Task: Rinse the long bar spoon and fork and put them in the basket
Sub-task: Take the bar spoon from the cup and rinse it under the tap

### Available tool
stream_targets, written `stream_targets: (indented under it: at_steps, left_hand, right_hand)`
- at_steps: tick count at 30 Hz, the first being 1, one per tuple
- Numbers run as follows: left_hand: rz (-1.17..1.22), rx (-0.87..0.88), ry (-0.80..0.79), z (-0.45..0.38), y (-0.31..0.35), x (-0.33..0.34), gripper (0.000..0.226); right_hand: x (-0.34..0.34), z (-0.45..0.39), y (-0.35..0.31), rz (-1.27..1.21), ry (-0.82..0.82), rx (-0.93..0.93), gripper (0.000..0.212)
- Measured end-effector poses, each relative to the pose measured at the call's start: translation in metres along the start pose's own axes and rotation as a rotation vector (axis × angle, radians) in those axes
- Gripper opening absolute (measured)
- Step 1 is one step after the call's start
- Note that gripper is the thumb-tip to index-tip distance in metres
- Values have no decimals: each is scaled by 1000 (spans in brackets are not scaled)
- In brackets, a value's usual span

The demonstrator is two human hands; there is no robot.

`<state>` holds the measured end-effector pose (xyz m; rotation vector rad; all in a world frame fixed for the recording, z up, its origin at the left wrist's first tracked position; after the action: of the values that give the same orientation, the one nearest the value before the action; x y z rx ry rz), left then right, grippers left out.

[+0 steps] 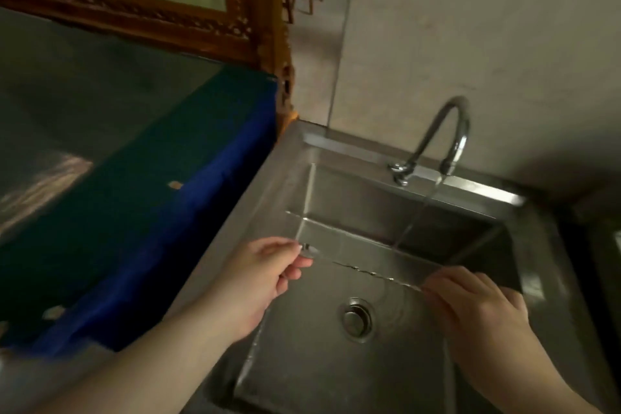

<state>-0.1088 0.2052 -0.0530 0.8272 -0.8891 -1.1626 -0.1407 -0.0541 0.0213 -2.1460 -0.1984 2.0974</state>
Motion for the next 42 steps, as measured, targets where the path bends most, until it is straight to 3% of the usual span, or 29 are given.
stream_targets:
  at_steps: [5, 8, 18, 25, 31, 35, 38, 42]
  left_hand:
    - [3, -69, -45, -49, -34, 87, 9]
    - [-38, -83, -81, -79, -50, 134, 9]
    - [-291, 40, -186, -142, -53, 224, 12]
    - [-493, 247, -194, -161, -36, 234, 14]
    - [-633, 437, -127, -155, -25, 239, 18]
    - [-610, 444, -73, -161, -14, 227, 14]
    - [-657, 516, -48, -165, -1, 217, 14]
    - [-771, 585, -112, -159, -5, 224, 15]
  right_hand:
    - [24, -7, 79, -60, -150, 134, 14]
    - [39, -13, 123, -222, -139, 224, 10]
    - [110, -33, 187, -443, -254, 404, 8]
    - [140, -73, 180, -570, -340, 386, 11]
    - [131, -161, 121, -956, -279, 350, 28]
    - [135, -174, 107, -1112, -286, 321, 31]
    - [143, -171, 109, -1140, -335, 344, 27]
    - [139, -180, 109, -1090, -311, 298, 37]
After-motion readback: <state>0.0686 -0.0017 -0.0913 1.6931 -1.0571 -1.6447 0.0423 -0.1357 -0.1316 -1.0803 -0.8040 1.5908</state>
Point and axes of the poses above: each hand's wrist, its own z-axis away from the middle knuckle, its own x-axis out of the palm, y = z × x, the point moved 7 cm from there along -z, towards the middle knuckle, and after that the axes turned 5 degrees about x, right-handed, at the moved point
